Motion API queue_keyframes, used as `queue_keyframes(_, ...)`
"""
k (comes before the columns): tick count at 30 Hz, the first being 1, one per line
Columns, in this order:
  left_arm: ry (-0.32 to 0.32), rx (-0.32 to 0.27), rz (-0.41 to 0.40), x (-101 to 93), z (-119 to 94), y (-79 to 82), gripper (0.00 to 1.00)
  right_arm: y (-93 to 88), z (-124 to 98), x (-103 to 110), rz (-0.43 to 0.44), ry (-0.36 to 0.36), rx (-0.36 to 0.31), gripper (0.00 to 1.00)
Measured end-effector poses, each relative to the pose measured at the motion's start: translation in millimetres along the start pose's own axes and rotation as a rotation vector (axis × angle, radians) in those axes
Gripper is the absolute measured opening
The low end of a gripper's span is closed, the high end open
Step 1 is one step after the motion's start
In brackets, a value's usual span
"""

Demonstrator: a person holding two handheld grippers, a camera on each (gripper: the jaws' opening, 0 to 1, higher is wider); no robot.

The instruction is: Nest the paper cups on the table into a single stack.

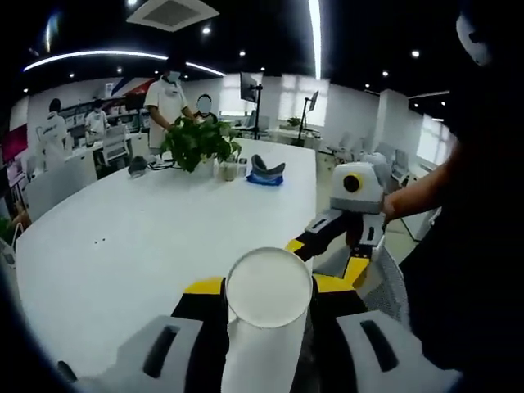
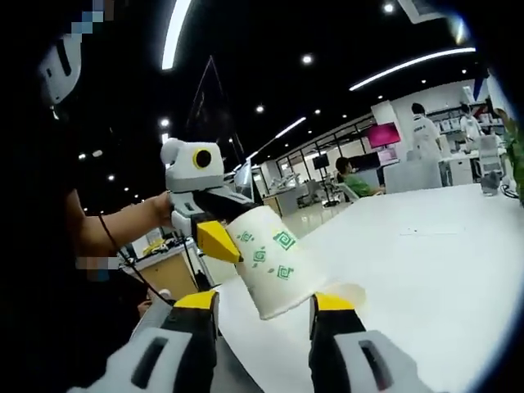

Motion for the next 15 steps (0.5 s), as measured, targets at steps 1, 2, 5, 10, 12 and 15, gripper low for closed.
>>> queue_keyframes(1, -0.001, 0.002, -0.001, 0.0, 0, -1.2, 0.37, 0.7, -1, -1, 0.004, -0.002, -0.004, 0.41)
queue_keyframes(2, -0.003, 0.005, -0.004, 0.2, -1, -3.6, 0.37, 2.3, -2, -1, 0.011, -0.004, -0.012, 0.4)
queue_keyframes(5, -0.008, 0.004, 0.003, -0.7, -2, -8.7, 0.37, 5.4, -2, -2, 0.021, -0.001, -0.021, 0.36)
queue_keyframes(10, -0.021, 0.021, 0.0, -3.0, 0, -18.6, 0.37, 6.7, -2, -2, 0.026, 0.008, -0.023, 0.28)
queue_keyframes(12, -0.024, 0.024, -0.001, -3.4, 0, -21.1, 0.37, 7.4, -2, -2, 0.032, 0.011, -0.027, 0.26)
queue_keyframes(15, -0.026, 0.021, 0.008, -4.2, 0, -25.0, 0.37, 8.8, -3, -2, 0.048, 0.017, -0.036, 0.24)
Point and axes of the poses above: the point that each gripper's makers call its tool centre point, and the gripper's own axes: z roughly forward along the fingers, x roughly to its left, y roughly out of its top, the point moved 9 cm from there along -z, roughly backward along the fingers, and after that the axes turned 4 degrees about -z, right-handed, at the moved point
